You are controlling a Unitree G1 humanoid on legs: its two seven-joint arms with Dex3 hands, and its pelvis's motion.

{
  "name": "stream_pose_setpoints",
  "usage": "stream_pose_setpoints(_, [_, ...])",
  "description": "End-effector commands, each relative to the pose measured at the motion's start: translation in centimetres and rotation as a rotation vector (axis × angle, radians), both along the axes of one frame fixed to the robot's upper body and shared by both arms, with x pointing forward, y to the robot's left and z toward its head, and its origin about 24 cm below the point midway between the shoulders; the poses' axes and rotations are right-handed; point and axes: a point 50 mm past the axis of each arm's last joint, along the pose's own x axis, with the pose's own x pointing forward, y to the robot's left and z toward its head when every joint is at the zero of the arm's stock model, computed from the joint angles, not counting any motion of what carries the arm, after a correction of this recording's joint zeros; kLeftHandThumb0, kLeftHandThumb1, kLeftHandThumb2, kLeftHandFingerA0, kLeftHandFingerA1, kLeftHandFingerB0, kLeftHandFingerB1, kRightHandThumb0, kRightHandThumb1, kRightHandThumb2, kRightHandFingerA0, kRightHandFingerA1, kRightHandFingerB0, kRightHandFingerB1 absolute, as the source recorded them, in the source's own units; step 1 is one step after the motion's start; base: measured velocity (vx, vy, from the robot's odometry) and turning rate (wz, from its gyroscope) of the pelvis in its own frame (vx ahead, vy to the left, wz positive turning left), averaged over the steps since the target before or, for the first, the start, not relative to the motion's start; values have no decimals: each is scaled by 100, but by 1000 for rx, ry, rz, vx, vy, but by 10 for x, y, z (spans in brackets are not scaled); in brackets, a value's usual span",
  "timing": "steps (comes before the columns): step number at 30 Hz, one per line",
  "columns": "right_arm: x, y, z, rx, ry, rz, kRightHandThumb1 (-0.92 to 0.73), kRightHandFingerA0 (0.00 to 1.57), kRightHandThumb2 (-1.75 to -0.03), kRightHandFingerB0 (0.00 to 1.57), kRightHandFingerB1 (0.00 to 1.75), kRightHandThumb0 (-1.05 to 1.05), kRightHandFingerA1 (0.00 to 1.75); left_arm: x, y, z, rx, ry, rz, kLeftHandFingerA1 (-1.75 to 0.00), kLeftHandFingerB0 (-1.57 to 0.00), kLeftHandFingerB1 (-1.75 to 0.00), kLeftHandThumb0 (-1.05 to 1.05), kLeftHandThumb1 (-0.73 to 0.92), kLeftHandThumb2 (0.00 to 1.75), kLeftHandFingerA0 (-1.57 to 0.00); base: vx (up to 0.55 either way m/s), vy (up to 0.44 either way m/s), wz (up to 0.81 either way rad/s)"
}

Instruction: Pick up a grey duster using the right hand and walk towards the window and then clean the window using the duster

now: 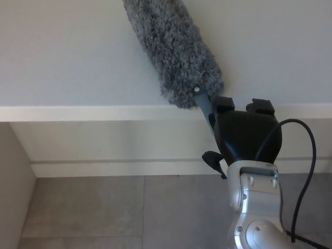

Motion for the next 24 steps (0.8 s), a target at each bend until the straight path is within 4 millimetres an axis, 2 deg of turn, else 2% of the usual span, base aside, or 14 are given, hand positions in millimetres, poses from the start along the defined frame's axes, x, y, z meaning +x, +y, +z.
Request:
stream_pose_setpoints(1, [2, -1, 1, 18, -69, 0, -50, 16, -83, 16, 52, -69, 64, 0, 1, 5, 36, -63, 21, -130, -95, -115, -8, 53, 108, -106, 0, 0, 0])
stream_pose_setpoints(10, [4, -2, -7, 18, -68, -33, -47, 16, -82, 20, 51, -66, 63, -4, -10, 3, 24, -48, 34, -130, -97, -116, -10, 55, 105, -107, 0, 0, 0])
stream_pose_setpoints(11, [5, -3, -8, 18, -71, -39, -47, 17, -82, 20, 51, -66, 62, -6, -10, 3, 24, -50, 35, -130, -97, -116, -9, 53, 109, -107, 0, 0, 0])
stream_pose_setpoints(12, [7, -7, -9, 9, -76, -59, -63, 16, -59, 25, 39, -62, 60, -10, -11, 4, 17, -64, 48, -135, -97, -119, -7, 51, 111, -104, 0, 0, 0])
stream_pose_setpoints(16, [11, -17, -11, 23, -70, -97, -65, 16, -60, 22, 39, -59, 57, -19, -11, 5, 7, -60, 75, -135, -94, -118, -8, 57, 105, -102, 0, 0, 0])
stream_pose_setpoints(18, [16, -29, -14, -1, -43, -121, -66, 15, -60, 20, 37, -58, 57, -24, -9, 5, 15, -33, 53, -128, -94, -116, -5, 53, 112, -100, 0, 0, 0])
stream_pose_setpoints(24, [16, -30, -19, -34, -32, -133, -64, 15, -60, 20, 38, -58, 58, -25, -9, 4, 2, -33, 62, -129, -95, -114, -2, 51, 113, -101, 0, 0, 0])
